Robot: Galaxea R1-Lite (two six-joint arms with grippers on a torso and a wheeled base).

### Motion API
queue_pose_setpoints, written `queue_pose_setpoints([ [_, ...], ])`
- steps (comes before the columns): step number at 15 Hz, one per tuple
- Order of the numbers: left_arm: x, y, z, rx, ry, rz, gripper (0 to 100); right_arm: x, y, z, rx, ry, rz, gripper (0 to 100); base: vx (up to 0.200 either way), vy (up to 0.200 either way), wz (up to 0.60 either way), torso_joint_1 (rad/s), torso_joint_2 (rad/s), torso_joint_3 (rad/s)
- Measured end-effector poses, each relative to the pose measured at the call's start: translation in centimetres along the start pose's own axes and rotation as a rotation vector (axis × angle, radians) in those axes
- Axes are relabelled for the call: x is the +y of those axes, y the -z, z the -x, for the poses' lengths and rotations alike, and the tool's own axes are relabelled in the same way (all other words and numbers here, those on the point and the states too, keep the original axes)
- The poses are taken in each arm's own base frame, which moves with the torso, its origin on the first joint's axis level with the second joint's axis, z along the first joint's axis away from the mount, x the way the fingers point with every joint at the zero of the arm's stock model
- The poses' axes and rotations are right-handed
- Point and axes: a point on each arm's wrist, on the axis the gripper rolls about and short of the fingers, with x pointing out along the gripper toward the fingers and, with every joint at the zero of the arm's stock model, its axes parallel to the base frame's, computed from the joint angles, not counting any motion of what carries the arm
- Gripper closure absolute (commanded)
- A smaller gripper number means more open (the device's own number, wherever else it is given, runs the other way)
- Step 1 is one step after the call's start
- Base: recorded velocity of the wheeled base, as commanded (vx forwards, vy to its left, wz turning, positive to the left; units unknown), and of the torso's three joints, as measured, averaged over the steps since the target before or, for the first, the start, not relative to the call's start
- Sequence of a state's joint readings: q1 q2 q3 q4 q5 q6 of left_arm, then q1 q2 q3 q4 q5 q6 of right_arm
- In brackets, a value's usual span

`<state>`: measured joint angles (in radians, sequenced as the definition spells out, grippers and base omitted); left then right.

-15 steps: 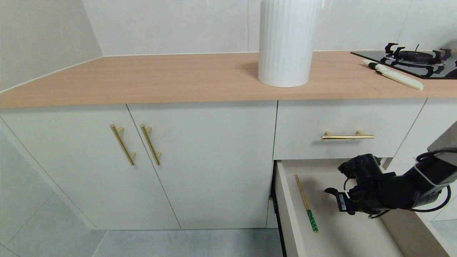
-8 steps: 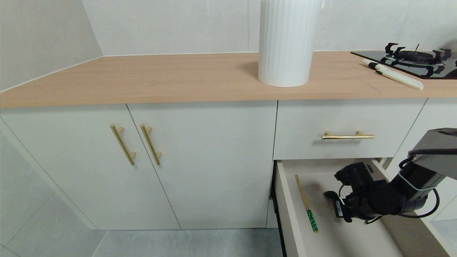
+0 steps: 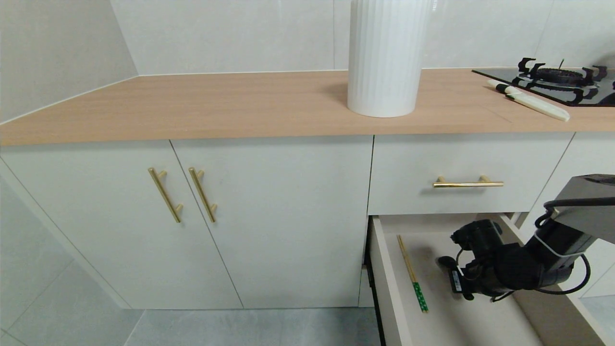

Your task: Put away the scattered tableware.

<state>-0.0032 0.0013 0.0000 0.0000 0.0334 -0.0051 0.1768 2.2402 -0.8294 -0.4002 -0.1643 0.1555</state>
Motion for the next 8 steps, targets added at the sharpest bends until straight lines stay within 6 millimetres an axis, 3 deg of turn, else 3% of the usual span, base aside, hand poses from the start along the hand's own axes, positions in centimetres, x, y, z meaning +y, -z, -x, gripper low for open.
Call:
queue_pose_setpoints([
  [7, 0.00, 0.00, 0.00, 0.000, 0.000, 0.000, 0, -0.03, 0.31, -0.60, 0.011, 0.008, 0.000, 100, 0.000, 0.000, 0.00, 0.000, 0.00, 0.000],
  [8, 0.00, 0.00, 0.00, 0.000, 0.000, 0.000, 0, -0.02, 0.32, -0.62, 0.011, 0.008, 0.000, 0, 0.000, 0.000, 0.00, 0.000, 0.00, 0.000],
])
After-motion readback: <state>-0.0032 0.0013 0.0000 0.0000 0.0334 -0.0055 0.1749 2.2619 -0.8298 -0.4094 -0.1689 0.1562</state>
